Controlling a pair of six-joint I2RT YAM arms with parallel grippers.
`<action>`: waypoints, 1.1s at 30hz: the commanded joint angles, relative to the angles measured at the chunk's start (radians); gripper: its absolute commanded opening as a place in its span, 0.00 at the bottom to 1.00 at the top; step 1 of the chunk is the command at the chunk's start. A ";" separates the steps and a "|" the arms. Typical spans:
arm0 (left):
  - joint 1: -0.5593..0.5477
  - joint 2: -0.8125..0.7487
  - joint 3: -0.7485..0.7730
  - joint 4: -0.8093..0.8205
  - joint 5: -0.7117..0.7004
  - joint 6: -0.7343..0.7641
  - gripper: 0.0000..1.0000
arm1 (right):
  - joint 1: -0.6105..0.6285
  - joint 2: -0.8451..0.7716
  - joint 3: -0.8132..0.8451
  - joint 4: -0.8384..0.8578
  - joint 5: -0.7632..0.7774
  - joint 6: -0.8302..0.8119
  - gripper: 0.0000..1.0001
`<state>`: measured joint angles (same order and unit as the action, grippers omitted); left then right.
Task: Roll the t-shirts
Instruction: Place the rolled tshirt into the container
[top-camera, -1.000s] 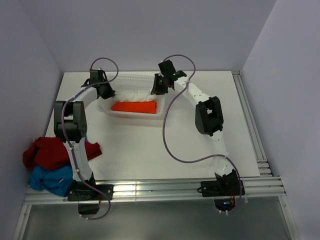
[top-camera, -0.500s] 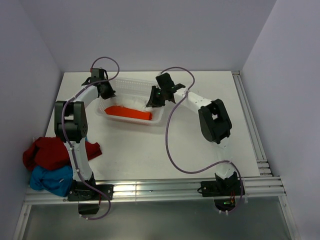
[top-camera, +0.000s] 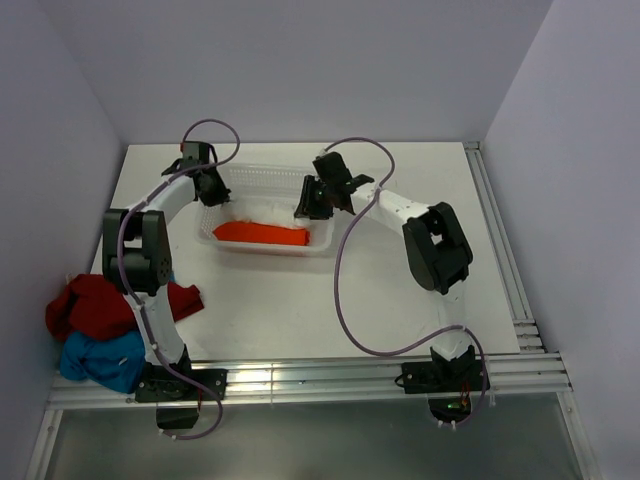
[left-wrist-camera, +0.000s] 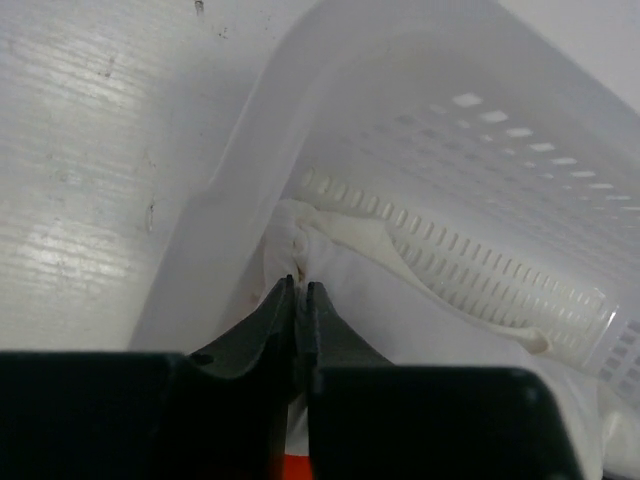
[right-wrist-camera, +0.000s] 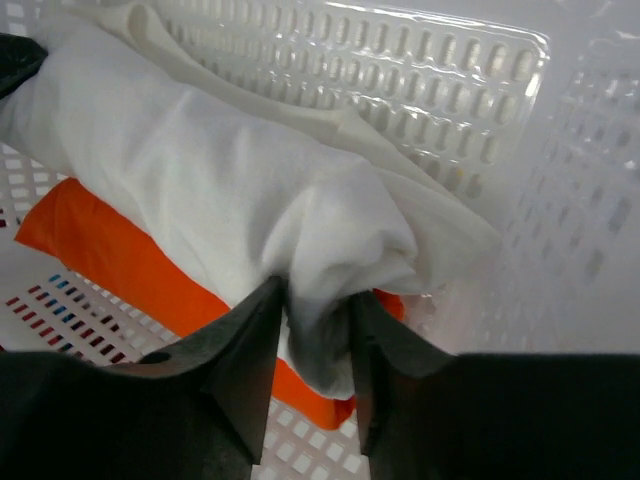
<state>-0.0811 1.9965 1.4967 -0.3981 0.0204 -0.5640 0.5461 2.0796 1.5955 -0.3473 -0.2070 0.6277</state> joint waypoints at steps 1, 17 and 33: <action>0.018 -0.080 -0.048 -0.012 -0.083 -0.007 0.15 | -0.006 -0.042 -0.074 -0.110 0.113 -0.049 0.46; 0.012 -0.231 -0.141 0.082 -0.034 -0.004 0.36 | 0.021 -0.112 -0.020 -0.170 0.277 -0.074 0.60; -0.022 -0.179 -0.125 0.090 -0.060 -0.004 0.34 | 0.037 -0.246 -0.057 -0.093 0.377 -0.100 0.69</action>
<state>-0.1020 1.8130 1.3617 -0.3374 -0.0242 -0.5701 0.5789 1.9396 1.5436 -0.4812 0.1261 0.5518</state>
